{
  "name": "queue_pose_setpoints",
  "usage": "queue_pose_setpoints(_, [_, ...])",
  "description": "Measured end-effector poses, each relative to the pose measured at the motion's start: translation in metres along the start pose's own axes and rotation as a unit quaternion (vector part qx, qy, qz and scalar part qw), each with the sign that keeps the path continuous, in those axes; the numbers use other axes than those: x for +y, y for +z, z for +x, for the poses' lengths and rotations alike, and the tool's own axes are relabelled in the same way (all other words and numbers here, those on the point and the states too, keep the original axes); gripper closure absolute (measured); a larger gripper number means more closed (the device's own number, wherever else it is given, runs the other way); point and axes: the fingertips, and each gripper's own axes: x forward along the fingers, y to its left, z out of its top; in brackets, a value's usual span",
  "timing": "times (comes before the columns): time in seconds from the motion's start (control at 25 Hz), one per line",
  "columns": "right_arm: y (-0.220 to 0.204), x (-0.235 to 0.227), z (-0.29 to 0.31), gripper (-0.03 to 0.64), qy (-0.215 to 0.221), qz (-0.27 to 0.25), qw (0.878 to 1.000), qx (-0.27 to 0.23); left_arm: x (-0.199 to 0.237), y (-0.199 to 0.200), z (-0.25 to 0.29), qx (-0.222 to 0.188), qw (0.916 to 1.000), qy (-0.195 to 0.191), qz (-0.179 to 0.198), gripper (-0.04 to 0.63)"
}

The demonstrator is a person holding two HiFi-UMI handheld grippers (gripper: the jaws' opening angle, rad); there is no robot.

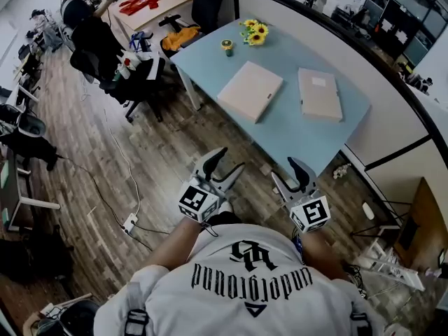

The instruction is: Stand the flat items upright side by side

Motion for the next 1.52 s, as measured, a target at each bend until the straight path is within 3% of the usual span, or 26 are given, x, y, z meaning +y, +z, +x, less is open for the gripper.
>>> queue_pose_setpoints(0.32, [0.005,-0.015,0.06,0.341,-0.059,0.002,0.998,0.006,0.064,0.007,0.028,0.01,0.9982,-0.059,0.005,0.295])
queue_pose_setpoints(0.56, [0.002,-0.025,0.073,0.333,-0.112,0.015,0.994,0.013,0.084,0.007,0.054,0.016,0.9937,-0.111,0.005,0.287])
queue_pose_setpoints(0.8, [-0.007,-0.055,0.06,0.328,-0.154,0.025,0.988,0.022,0.071,0.0,0.094,0.024,0.9877,-0.154,0.002,0.281])
queue_pose_setpoints(1.0, [-0.014,-0.105,0.042,0.328,-0.181,0.036,0.983,0.025,0.055,-0.002,0.138,0.029,0.9857,-0.166,-0.001,0.279])
queue_pose_setpoints(1.52, [-0.033,-0.245,0.006,0.316,-0.168,0.037,0.984,0.044,0.008,-0.009,0.281,0.037,0.9857,-0.164,-0.007,0.268])
